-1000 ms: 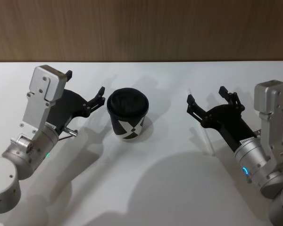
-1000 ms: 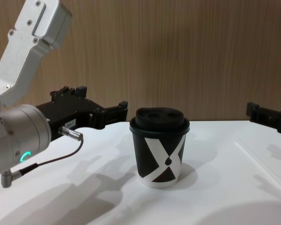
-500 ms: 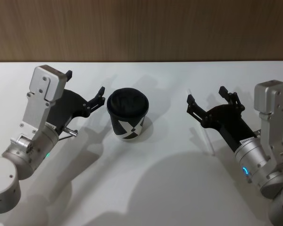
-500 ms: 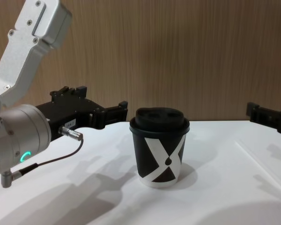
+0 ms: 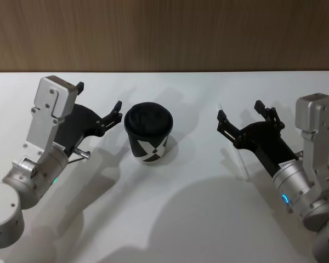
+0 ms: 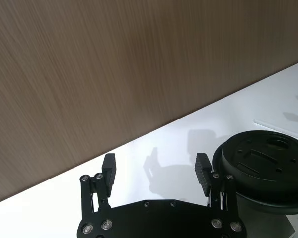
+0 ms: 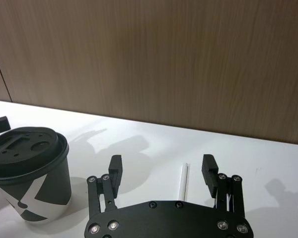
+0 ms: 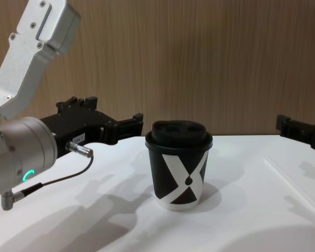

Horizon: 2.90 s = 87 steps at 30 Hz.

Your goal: Pick up the straw with one hand, pass it to the other hand, and insert it into the cup.

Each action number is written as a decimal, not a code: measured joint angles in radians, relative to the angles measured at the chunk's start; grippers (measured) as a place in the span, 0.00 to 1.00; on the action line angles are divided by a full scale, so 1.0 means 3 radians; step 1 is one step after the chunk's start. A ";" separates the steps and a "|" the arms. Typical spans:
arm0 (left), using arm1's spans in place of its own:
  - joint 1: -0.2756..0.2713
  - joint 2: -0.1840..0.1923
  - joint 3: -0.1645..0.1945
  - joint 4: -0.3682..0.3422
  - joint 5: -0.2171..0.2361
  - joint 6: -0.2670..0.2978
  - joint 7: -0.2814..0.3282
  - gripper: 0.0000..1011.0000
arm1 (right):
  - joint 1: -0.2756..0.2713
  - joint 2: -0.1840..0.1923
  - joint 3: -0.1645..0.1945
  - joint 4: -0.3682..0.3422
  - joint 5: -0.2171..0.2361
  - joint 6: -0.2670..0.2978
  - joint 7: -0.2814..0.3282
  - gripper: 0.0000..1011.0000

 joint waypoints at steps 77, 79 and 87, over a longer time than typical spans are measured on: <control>0.0000 0.0000 0.0000 0.0000 0.0000 0.0000 0.0000 0.99 | 0.0021 -0.0008 0.0079 0.0108 -0.0085 0.1131 0.0031 0.99; 0.0000 0.0000 0.0000 0.0000 0.0000 0.0000 0.0000 0.99 | 0.0023 -0.0013 0.0082 0.0114 -0.0087 0.1145 0.0038 0.99; 0.0000 0.0000 0.0000 0.0000 0.0000 0.0000 0.0000 0.99 | 0.0031 -0.0030 0.0091 0.0123 -0.0102 0.1185 0.0054 0.92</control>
